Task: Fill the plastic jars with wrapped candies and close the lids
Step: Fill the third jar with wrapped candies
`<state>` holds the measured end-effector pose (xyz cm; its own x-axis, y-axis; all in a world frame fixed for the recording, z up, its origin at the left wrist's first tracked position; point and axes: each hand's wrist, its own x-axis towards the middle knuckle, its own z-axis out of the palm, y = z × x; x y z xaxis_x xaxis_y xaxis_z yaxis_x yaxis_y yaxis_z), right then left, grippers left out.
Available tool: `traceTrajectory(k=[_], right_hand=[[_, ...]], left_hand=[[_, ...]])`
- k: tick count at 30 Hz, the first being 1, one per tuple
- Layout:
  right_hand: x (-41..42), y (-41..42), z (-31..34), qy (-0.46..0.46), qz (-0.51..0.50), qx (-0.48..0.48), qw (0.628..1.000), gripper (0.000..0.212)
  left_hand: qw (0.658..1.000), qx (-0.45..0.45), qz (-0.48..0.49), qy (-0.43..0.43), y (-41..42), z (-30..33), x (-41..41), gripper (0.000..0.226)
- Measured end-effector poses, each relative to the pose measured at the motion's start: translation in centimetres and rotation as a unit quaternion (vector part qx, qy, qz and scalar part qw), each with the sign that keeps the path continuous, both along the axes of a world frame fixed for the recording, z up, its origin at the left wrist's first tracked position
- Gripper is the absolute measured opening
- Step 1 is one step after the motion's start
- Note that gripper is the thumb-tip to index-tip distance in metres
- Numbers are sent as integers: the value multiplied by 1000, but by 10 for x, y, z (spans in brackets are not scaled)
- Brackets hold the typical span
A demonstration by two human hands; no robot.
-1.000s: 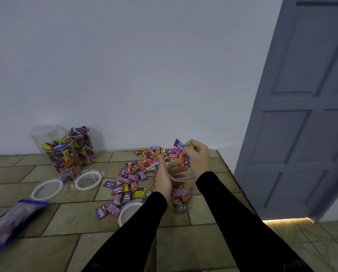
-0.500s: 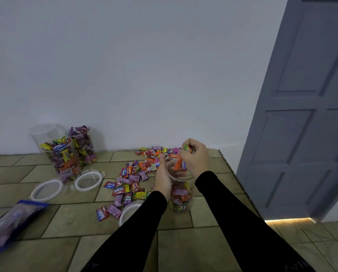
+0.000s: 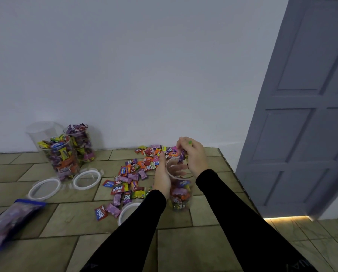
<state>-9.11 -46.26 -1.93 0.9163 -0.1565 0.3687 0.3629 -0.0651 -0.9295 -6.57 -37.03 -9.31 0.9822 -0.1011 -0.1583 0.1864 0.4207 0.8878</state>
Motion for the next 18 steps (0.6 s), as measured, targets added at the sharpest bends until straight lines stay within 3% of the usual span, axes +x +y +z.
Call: traceTrajectory(k=[5,10,15,18], right_hand=[[0,-2,0,19,32,49,998,21],[0,-1,2,20,37,31,999,6],[-6,-1,3,34,69,15,997,11],[-6,0,2,31,67,19,997,27]], left_hand=[[1000,-19,-6,-3,-1,2,-1,77],[1000,-14,-18,8,-1,2,-2,76],[1000,-28,-2,-4,-2,3,-6,84],[1000,1,-5,-15,0,4,-8,91]])
